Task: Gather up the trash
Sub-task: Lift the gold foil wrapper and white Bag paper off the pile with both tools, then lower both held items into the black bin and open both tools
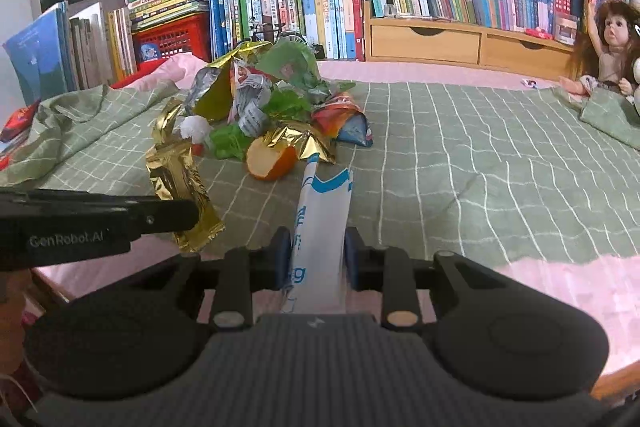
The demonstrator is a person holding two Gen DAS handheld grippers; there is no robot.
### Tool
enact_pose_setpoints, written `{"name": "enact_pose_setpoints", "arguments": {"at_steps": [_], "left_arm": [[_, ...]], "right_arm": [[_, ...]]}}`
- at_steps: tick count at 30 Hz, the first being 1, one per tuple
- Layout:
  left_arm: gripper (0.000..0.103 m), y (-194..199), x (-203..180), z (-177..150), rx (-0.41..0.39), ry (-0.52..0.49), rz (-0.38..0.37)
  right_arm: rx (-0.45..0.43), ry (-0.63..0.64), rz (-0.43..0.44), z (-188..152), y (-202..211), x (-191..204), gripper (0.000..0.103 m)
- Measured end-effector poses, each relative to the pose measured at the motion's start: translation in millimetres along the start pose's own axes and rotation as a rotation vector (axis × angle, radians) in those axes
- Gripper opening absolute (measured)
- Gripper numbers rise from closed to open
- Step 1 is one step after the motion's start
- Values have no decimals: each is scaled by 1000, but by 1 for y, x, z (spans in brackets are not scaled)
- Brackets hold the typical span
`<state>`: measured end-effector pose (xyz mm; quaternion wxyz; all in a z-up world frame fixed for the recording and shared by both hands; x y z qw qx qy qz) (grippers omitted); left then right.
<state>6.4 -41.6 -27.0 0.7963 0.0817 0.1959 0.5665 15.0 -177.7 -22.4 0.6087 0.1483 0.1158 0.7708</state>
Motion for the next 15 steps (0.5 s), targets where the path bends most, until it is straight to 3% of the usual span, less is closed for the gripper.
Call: {"name": "enact_pose_setpoints", "arguments": {"at_steps": [15], "left_arm": [[16, 57, -25, -22, 12, -31, -52]], "right_arm": [[67, -3, 76, -19, 57, 2, 32]]}}
Point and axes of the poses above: each gripper's, at about its wrist camera, not at the fingertips, and y roughly against the way its jaws point, x to its left, z to its top, the point moved 8 cm from there along -y, roughly the way its jaws point, and after that the axes turned 14 degrees about -x, right-handed, at the moved point
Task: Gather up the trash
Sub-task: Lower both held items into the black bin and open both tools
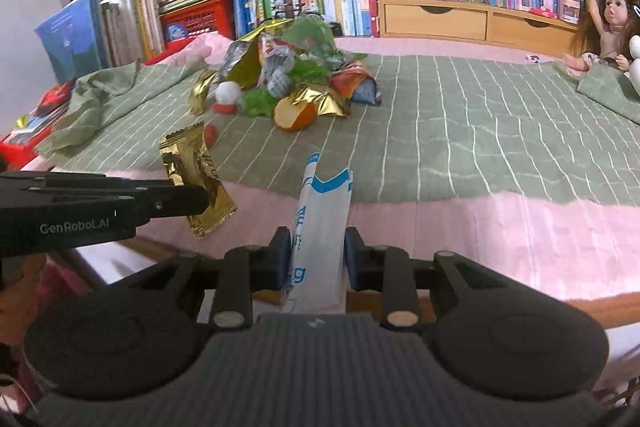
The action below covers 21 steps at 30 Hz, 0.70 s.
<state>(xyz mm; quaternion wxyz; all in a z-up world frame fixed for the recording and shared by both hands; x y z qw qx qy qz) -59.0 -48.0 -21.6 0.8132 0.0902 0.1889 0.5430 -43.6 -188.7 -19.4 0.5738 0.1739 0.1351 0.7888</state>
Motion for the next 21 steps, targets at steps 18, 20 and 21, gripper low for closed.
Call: {"name": "enact_pose_setpoints", "arguments": {"at_steps": [18, 20, 21], "left_arm": [[15, 51, -28, -71, 184, -55, -78], [15, 49, -28, -82, 218, -50, -80], [15, 46, -27, -87, 235, -47, -81]], "right_arm": [[173, 47, 154, -48, 55, 28, 32], [211, 27, 161, -56, 54, 29, 32], [236, 9, 162, -61, 52, 28, 32]]}}
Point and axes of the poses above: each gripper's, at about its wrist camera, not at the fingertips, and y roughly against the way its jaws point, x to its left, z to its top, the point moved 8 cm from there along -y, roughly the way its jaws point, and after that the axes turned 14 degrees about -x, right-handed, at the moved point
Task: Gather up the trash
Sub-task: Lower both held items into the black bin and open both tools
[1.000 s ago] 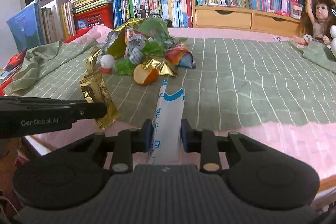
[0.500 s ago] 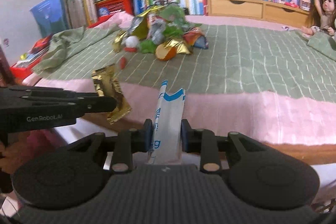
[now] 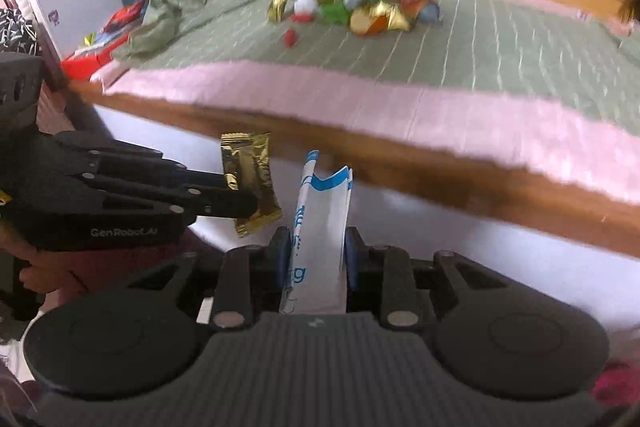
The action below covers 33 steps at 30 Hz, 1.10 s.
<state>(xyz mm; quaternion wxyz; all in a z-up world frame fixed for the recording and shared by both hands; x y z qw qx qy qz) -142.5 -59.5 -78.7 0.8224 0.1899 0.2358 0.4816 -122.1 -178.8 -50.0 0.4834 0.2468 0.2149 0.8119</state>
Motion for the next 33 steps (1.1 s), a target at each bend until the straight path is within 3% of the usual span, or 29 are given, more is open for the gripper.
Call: {"name": "enact_pose_setpoints", "arguments": {"at_steps": [8, 14, 26, 33], "left_arm": [[15, -40, 13, -38, 167, 74, 3], [15, -68, 24, -64, 291, 145, -8], [16, -99, 37, -92, 393, 177, 26], [16, -109, 38, -99, 431, 184, 38]], "right_arm": [[249, -171, -55, -37, -37, -28, 32], [358, -317, -63, -56, -61, -47, 33], [431, -421, -119, -73, -94, -69, 36], [444, -443, -145, -78, -102, -73, 43]]}}
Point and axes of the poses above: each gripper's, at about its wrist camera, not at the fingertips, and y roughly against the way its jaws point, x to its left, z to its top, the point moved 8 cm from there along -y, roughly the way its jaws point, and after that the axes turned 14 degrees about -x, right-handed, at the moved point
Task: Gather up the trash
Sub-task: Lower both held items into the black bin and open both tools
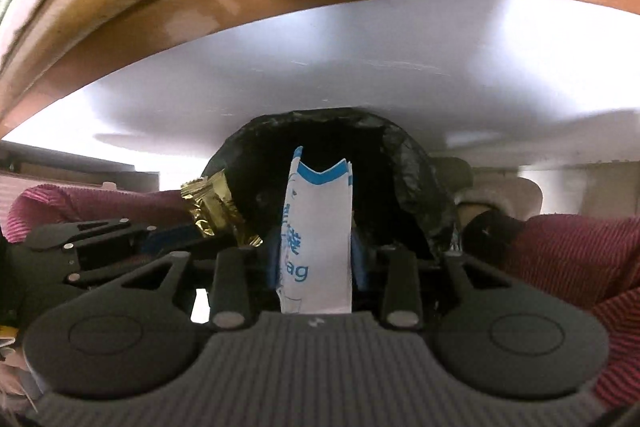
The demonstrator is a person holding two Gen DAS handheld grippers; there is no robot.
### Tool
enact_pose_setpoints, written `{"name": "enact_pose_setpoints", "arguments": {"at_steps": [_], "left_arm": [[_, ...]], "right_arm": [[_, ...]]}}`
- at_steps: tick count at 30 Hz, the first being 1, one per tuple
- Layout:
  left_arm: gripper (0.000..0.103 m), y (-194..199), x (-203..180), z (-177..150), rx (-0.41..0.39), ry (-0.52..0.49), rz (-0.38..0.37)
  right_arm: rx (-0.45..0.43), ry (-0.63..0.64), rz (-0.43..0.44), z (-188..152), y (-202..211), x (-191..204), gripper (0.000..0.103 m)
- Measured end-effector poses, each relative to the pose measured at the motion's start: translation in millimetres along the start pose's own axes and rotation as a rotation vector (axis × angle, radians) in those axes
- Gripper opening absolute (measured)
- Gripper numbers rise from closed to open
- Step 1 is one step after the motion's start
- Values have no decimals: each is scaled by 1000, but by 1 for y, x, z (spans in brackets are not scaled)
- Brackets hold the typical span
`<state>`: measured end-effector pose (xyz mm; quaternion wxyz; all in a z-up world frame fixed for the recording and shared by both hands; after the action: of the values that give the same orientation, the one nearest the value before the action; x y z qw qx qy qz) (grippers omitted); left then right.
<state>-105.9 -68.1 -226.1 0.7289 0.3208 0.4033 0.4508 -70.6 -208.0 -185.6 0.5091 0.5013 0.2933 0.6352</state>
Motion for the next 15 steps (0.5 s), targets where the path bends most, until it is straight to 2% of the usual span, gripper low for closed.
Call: {"name": "enact_pose_setpoints", "arguments": {"at_steps": [3, 5, 11, 15], "left_arm": [[21, 0, -1, 0, 8, 4, 8], [41, 0, 0, 0, 11, 6, 17], [55, 2, 2, 1, 10, 0, 32], [58, 3, 1, 2, 2, -9, 36]], "right_arm": [[-12, 0, 4, 1, 0, 1, 54], [-22, 1, 7, 3, 0, 1, 61], [-42, 0, 10, 6, 2, 1, 67], [-51, -1, 7, 7, 3, 1, 71]]}}
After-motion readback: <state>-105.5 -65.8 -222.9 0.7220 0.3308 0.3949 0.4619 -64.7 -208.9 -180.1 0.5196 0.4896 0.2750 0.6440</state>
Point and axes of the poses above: each gripper's, at about its wrist camera, not at the fingertips, and y roughly against the way its jaws point, x to its left, z to its top, the point moved 8 cm from there along -y, roughly the way its jaws point, and after that the axes turned 14 degrees about -x, right-handed, at the moved point
